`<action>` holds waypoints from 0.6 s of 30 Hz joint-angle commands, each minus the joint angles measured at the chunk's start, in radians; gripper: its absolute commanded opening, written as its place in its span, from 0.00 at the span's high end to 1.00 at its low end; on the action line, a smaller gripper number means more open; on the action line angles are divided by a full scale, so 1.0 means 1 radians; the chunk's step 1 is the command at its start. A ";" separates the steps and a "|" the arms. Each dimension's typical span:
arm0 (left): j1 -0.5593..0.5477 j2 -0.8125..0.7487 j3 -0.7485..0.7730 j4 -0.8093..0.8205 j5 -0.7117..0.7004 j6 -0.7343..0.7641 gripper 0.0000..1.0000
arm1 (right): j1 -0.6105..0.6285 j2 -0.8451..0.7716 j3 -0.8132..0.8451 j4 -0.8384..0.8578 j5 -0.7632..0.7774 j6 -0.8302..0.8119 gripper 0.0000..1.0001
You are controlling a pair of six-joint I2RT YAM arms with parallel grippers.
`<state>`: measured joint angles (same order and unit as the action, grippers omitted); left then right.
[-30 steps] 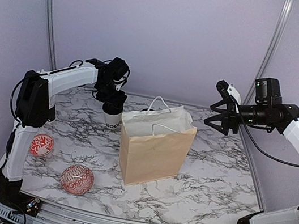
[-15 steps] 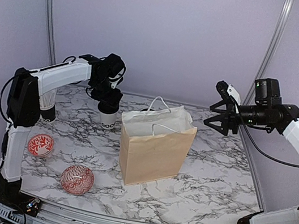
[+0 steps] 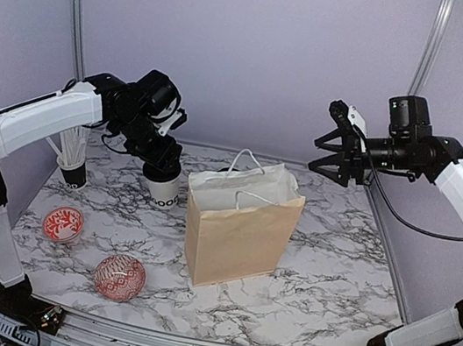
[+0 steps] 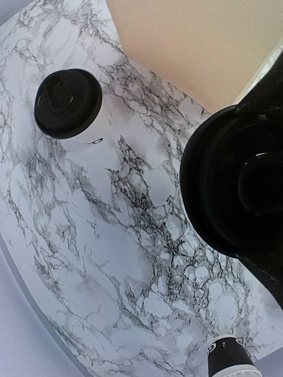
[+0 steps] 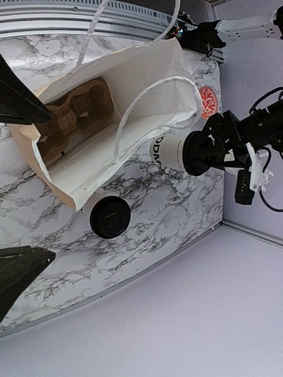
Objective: Pack the takeout coffee
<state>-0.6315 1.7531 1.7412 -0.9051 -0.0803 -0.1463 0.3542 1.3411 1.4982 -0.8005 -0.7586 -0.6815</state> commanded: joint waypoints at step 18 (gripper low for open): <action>-0.129 -0.224 -0.115 -0.070 0.053 -0.045 0.34 | 0.248 0.440 0.423 -0.297 0.033 -0.224 0.29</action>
<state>-0.7528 1.5543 1.6539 -0.9356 -0.0265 -0.1799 0.5877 1.7432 1.8587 -1.0664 -0.7311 -0.8955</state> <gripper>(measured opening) 0.728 0.726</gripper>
